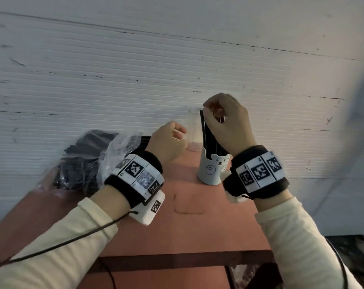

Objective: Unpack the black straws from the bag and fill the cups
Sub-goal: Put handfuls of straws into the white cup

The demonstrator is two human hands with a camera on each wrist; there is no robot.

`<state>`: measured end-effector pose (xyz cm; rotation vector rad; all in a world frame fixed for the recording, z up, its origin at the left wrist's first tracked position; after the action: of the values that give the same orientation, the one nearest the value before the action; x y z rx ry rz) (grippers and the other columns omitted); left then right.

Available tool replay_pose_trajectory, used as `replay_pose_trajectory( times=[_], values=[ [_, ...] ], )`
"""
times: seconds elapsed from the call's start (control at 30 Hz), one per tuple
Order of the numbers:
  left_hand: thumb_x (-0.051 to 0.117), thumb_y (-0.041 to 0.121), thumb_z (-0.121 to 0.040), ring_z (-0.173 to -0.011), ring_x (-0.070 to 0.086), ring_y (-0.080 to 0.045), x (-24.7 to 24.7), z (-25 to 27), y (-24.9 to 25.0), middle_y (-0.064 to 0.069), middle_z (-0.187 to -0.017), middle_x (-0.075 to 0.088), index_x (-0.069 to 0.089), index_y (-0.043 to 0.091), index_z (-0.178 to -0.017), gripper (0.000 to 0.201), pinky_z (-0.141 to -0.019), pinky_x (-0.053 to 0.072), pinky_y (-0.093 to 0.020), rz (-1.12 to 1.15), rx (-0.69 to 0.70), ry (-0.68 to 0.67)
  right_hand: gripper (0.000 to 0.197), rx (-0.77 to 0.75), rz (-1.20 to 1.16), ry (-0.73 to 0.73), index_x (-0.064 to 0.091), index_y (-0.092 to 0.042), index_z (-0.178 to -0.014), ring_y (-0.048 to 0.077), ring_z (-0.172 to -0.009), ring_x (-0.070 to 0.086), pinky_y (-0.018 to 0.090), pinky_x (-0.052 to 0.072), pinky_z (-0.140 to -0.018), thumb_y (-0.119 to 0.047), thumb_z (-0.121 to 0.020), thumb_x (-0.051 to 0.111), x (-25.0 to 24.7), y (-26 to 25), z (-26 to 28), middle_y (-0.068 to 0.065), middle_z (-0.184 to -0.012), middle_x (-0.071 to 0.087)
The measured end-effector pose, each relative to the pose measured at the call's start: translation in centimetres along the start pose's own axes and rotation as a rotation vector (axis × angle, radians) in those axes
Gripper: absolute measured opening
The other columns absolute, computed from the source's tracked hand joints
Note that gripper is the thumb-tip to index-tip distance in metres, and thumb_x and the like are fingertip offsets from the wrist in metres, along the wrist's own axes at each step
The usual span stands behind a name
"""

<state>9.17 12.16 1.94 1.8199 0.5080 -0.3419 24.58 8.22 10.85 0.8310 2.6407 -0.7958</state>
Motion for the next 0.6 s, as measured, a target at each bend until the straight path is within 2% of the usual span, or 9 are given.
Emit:
replay_pose_trajectory(
  times=[0.13,0.2,0.27,0.33,0.4,0.47,0.53,0.6],
  values=[
    [0.065,0.009,-0.076,-0.085,0.062,-0.01,-6.6,1.9,-0.4,0.009,-0.088,0.064,0.066,0.024,-0.091,0.022,-0.071,0.045,-0.018,-0.012,0.064,0.19,0.009,0.165,-0.144,-0.266,0.068,-0.013,-0.093,0.008,-0.086,0.061,0.009,0.046,-0.071,-0.012,-0.088,0.061,6.2,-0.6,2.6,-0.004,-0.091,0.067],
    [0.069,0.013,-0.077,-0.091,0.059,-0.012,-8.8,2.6,-1.9,0.005,-0.094,0.064,0.065,0.027,-0.091,0.02,-0.076,0.045,-0.022,-0.072,0.054,0.223,0.013,0.258,-0.172,-0.43,0.07,-0.015,-0.098,0.007,-0.088,0.062,0.004,0.043,-0.071,-0.014,-0.089,0.06,9.7,-0.6,4.0,-0.005,-0.096,0.068],
    [0.071,0.02,-0.076,-0.098,0.058,-0.017,-10.6,2.8,-4.0,-0.002,-0.105,0.061,0.064,0.029,-0.094,0.021,-0.083,0.047,-0.03,-0.17,-0.005,0.231,0.015,0.313,-0.194,-0.566,0.07,-0.016,-0.102,0.012,-0.09,0.064,0.006,0.044,-0.071,-0.017,-0.09,0.061,12.6,-1.0,5.1,-0.002,-0.1,0.069],
    [0.074,0.029,-0.071,-0.105,0.059,-0.022,-11.7,2.7,-5.7,-0.008,-0.115,0.059,0.063,0.031,-0.1,0.031,-0.088,0.051,-0.038,-0.268,-0.077,0.193,0.019,0.307,-0.147,-0.71,0.068,-0.017,-0.109,0.014,-0.094,0.063,0.015,0.047,-0.078,-0.021,-0.091,0.062,14.9,-1.8,5.9,0.001,-0.105,0.068],
    [0.073,0.026,-0.073,-0.11,0.058,-0.023,-11.8,2.7,-7.0,-0.009,-0.129,0.056,0.06,0.031,-0.114,0.043,-0.088,0.05,-0.034,-0.393,-0.139,0.079,0.029,0.281,-0.058,-0.878,0.065,-0.018,-0.117,0.015,-0.098,0.06,0.025,0.047,-0.087,-0.028,-0.09,0.065,17.0,-2.7,7.0,0.002,-0.109,0.065],
    [0.07,0.014,-0.081,-0.113,0.055,-0.022,-11.5,2.7,-8.0,-0.007,-0.14,0.05,0.057,0.027,-0.124,0.047,-0.083,0.044,-0.024,-0.414,-0.177,-0.026,0.04,0.26,-0.017,-1.001,0.06,-0.02,-0.124,0.015,-0.098,0.056,0.026,0.046,-0.086,-0.031,-0.086,0.07,18.5,-3.4,8.1,-0.001,-0.11,0.059],
    [0.07,0.009,-0.082,-0.124,0.051,-0.021,-11.5,2.8,-8.4,-0.004,-0.146,0.046,0.058,0.025,-0.124,0.046,-0.09,0.043,-0.025,-0.37,-0.184,-0.05,0.043,0.217,0.029,-1.039,0.059,-0.022,-0.125,0.01,-0.097,0.05,0.023,0.04,-0.084,-0.027,-0.085,0.072,19.3,-3.8,8.7,-0.007,-0.109,0.053],
    [0.07,0.007,-0.082,-0.123,0.051,-0.02,-11.7,2.9,-8.6,-0.003,-0.145,0.047,0.06,0.025,-0.121,0.044,-0.09,0.045,-0.028,-0.342,-0.189,-0.043,0.04,0.183,0.049,-1.005,0.061,-0.023,-0.123,0.01,-0.096,0.05,0.023,0.039,-0.083,-0.023,-0.084,0.072,19.4,-3.8,8.6,-0.007,-0.107,0.053]
  ],
)
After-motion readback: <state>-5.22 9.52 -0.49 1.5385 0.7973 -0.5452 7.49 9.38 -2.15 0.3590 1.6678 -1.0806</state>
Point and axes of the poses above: each hand's wrist, its own z-axis away from the middle knuckle, its own x-axis out of the palm, y = z × x, the point moved 9 cm from there along -z, towards the middle knuckle
